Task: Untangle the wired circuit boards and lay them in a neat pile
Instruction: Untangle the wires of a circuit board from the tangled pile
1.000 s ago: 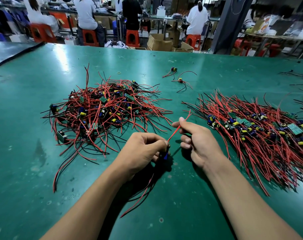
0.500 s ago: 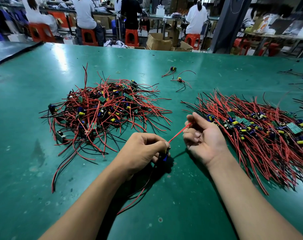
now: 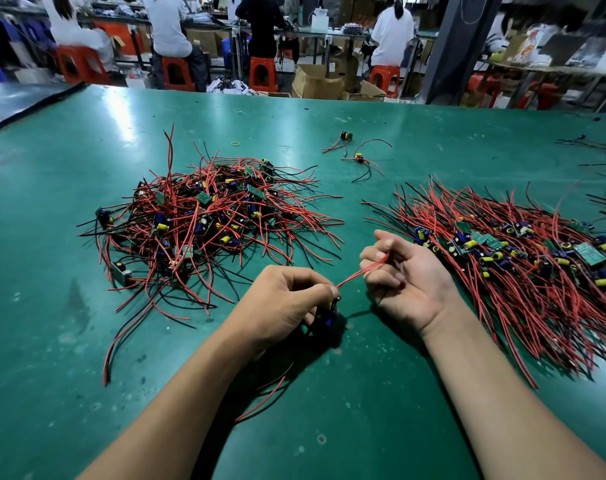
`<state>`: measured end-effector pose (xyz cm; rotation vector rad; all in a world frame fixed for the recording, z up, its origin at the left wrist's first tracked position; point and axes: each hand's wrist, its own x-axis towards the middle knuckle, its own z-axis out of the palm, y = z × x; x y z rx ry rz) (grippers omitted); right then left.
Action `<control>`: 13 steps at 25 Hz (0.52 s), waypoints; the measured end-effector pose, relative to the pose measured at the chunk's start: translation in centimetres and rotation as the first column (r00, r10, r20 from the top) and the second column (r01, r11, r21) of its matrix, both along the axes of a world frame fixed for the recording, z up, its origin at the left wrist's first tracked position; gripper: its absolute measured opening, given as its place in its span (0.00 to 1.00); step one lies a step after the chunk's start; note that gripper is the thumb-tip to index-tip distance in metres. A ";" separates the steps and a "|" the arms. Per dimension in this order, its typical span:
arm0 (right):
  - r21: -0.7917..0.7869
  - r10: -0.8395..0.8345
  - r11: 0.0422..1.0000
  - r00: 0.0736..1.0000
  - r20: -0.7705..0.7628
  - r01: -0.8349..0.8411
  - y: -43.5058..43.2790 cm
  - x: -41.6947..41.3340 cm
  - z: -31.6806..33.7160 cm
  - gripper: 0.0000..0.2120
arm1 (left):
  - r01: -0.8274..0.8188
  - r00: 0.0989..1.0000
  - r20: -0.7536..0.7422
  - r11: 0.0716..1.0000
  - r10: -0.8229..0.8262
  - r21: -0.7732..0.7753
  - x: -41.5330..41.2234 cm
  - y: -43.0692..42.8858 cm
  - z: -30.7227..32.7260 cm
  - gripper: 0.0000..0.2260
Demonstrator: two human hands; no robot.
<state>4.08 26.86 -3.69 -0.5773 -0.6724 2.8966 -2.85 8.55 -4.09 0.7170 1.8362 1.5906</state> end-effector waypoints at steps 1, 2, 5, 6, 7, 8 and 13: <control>0.052 -0.060 0.997 0.998 0.016 0.059 0.1 -0.1 -0.2 0.13 | -0.004 1.000 0.005 1.000 0.004 0.009 0.0 0.0 0.0 0.05; 0.106 -0.121 0.987 0.992 0.024 0.118 0.1 -0.2 -0.3 0.13 | -0.006 1.000 0.013 1.000 0.006 0.017 0.0 0.0 0.0 0.05; 0.273 -0.272 0.927 0.962 0.023 0.256 -0.2 -0.7 -0.8 0.12 | -0.006 1.000 0.020 1.000 0.005 0.023 -0.1 -0.1 0.0 0.05; 0.341 -0.319 0.893 0.947 0.022 0.293 -0.3 -0.9 -1.0 0.11 | -0.005 1.000 0.020 1.000 0.004 0.024 -0.1 -0.1 -0.1 0.05; 0.405 -0.361 0.855 0.932 0.020 0.323 -0.3 -1.0 -1.1 0.10 | -0.004 1.000 0.024 1.000 0.003 0.027 -0.1 -0.1 -0.1 0.06; 0.460 -0.391 0.820 0.920 0.014 0.341 -0.4 -1.0 -1.3 0.09 | -0.003 1.000 0.030 0.999 0.002 0.032 -0.2 -0.1 -0.1 0.06; 0.674 -0.504 0.624 0.863 -0.038 0.394 -0.6 -1.3 -2.3 0.09 | 0.003 0.997 0.080 0.998 -0.008 0.059 -0.2 -0.1 -0.1 0.07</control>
